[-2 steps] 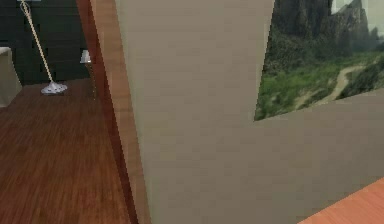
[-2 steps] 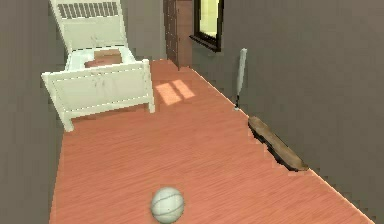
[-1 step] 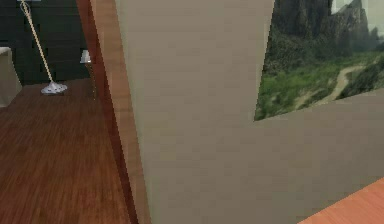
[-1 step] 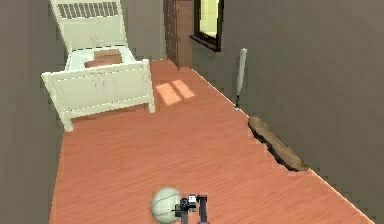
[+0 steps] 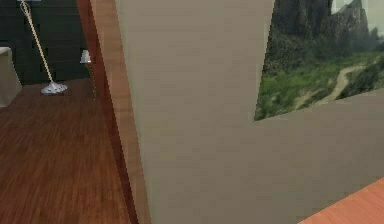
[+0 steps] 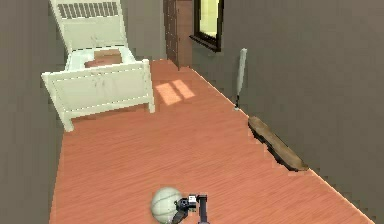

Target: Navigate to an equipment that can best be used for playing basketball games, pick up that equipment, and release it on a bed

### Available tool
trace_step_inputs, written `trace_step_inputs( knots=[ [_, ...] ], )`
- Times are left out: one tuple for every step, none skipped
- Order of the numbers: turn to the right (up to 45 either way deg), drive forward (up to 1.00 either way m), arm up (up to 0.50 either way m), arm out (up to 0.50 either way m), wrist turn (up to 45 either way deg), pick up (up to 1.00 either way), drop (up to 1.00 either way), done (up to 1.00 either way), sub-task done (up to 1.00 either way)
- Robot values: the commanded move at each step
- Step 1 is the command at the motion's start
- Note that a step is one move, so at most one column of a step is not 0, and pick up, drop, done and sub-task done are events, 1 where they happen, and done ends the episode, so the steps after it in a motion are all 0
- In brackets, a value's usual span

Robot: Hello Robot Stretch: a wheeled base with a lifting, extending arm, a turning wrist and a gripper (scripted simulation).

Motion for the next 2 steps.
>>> trace_step_inputs(
  knots=[
    [0.0, 0.00, 0.00, 0.00, 45.0, 0.00, 0.00, 0.00, 0.00],
    [0.0, 0.00, 0.00, 0.00, 45.0, 0.00, 0.00, 0.00, 0.00]
  ],
)
